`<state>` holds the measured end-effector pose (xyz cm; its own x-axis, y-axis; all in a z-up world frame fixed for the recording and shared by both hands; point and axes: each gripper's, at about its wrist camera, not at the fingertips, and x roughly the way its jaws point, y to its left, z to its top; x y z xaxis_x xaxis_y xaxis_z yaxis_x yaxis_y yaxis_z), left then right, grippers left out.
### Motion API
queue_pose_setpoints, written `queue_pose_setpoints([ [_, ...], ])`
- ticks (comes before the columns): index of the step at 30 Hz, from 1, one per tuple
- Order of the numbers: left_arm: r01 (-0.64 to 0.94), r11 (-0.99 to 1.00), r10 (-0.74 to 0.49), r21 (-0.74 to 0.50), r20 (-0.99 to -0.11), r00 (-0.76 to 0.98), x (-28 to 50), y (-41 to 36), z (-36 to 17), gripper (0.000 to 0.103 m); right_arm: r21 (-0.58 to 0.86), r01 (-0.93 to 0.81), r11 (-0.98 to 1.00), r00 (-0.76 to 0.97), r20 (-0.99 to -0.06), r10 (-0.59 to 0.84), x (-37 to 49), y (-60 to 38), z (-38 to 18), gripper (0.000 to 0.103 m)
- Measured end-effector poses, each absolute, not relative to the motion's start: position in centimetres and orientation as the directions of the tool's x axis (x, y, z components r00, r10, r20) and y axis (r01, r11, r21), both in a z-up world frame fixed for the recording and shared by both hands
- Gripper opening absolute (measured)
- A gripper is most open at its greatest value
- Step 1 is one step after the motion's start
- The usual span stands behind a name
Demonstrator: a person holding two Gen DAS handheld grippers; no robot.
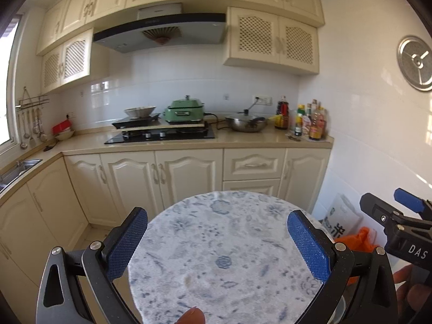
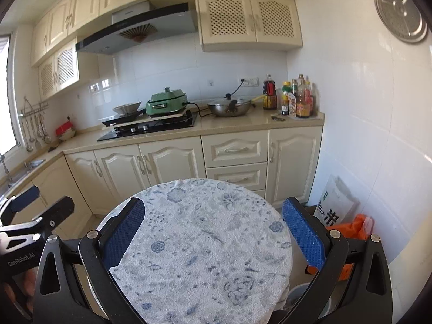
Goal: Collect trash
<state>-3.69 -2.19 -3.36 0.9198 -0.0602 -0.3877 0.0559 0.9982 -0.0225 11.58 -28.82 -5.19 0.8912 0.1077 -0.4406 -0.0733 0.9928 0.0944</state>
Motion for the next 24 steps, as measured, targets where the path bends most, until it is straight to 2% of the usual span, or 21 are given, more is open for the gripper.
queue_pose_setpoints([
  [8,0.007,1.000,-0.009,-0.007,-0.362,0.932,-5.0,-1.8,-3.4,0.102,0.053,-0.114,0.992,0.888,-0.441,0.126,12.1,-25.0,-5.5,0.103],
  [24,0.023,0.995,-0.055,-0.097,-0.346,0.937,-4.7,-0.7,-3.0,0.102,0.044,-0.117,0.992,0.882,-0.454,0.124,12.7,-24.4,-5.9,0.103],
])
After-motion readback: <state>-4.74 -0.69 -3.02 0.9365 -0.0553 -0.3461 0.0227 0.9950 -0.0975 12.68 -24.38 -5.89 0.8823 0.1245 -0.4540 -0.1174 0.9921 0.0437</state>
